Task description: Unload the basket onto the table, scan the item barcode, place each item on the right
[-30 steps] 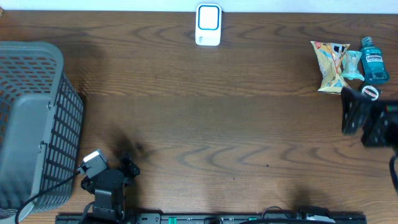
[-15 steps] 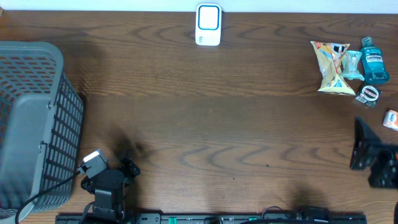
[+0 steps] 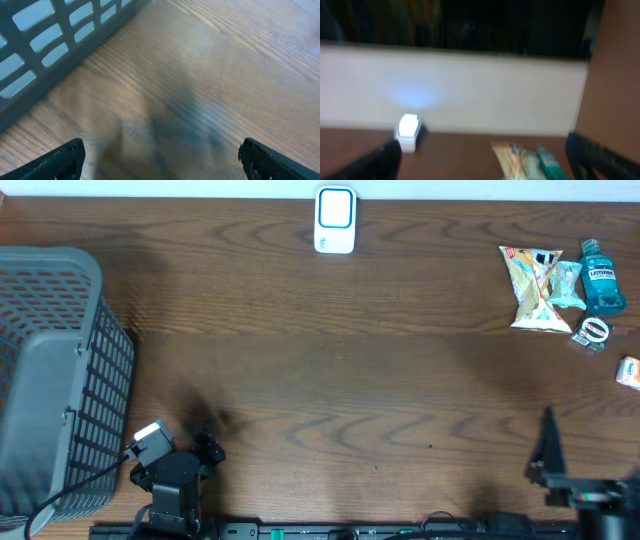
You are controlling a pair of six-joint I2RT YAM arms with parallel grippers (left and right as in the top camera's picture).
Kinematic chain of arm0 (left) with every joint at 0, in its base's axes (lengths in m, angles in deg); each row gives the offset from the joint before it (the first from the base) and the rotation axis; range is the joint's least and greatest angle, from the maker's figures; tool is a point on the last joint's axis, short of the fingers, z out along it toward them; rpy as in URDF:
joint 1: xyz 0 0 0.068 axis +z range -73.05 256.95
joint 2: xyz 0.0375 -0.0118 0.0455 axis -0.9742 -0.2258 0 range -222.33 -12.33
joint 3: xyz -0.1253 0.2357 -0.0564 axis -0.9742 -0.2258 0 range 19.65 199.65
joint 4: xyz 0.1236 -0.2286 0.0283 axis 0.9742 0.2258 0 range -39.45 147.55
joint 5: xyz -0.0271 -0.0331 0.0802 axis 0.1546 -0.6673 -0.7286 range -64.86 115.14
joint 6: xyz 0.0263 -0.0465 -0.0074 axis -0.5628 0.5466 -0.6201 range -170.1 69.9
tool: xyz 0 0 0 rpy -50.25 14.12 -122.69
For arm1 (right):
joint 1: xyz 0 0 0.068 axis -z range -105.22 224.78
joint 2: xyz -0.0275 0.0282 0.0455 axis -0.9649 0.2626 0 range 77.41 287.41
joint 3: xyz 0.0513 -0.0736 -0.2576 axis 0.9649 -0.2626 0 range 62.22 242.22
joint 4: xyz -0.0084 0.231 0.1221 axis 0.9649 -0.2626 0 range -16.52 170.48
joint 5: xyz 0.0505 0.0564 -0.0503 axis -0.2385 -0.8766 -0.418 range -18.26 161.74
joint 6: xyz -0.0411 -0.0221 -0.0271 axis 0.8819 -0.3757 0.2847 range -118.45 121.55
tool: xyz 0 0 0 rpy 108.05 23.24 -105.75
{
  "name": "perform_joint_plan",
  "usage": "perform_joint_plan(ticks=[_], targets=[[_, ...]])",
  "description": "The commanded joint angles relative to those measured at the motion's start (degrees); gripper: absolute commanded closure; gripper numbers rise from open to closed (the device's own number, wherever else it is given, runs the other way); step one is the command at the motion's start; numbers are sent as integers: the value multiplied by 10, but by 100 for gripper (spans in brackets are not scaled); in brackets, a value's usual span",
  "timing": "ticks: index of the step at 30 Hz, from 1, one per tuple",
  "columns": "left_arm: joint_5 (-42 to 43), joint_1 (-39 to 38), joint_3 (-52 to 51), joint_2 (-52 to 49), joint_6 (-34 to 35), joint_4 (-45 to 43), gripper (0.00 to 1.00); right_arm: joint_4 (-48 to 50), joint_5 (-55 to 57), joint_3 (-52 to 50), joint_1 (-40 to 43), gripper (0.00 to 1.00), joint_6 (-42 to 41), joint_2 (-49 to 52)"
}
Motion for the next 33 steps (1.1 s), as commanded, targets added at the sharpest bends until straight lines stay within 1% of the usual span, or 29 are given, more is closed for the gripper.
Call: perform_joint_plan(ticks=[1,5,6,8,13,16,27,33], targets=[[-12,0,-2,-1,2,19,2,84,-28,-131,-20,1,-1,-63],[-12,0,-2,-1,2,19,3,199,-27,-254,-34,1,-1,-109],[-12,0,-2,-1,2,19,2,249,-27,-304,-34,1,-1,-120],[-12,0,-2,-1,2,19,2,306,-27,-361,-34,1,-1,-132],[-12,0,-2,-1,2,19,2,400,-27,-461,-36,1,-1,-136],[-12,0,-2,-1,2,19,2,430,-27,-501,-36,1,-1,-137],[-12,0,-2,-1,2,19,2,436,-18,-581,-36,1,-1,-137],[-12,0,-2,-1,2,19,2,356,-21,-582,-39,1,-1,-136]])
